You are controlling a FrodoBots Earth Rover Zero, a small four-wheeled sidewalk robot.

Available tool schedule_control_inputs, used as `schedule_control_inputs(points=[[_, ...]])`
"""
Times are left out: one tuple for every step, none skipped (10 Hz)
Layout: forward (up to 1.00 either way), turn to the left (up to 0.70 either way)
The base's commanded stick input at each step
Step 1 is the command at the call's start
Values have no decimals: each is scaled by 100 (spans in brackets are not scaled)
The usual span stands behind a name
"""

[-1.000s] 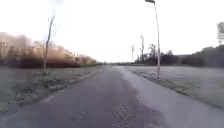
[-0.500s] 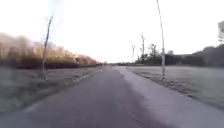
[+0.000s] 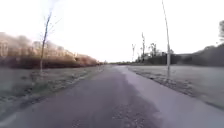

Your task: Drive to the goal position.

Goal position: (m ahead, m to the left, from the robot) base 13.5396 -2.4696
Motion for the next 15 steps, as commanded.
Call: schedule_control_inputs(points=[[100, 0], [100, 0], [100, 0], [100, 0], [100, 0], [100, 0], [100, 0], [100, 0], [100, 0], [100, 0], [100, 0], [100, 0], [100, 0], [100, 0], [100, 0]])
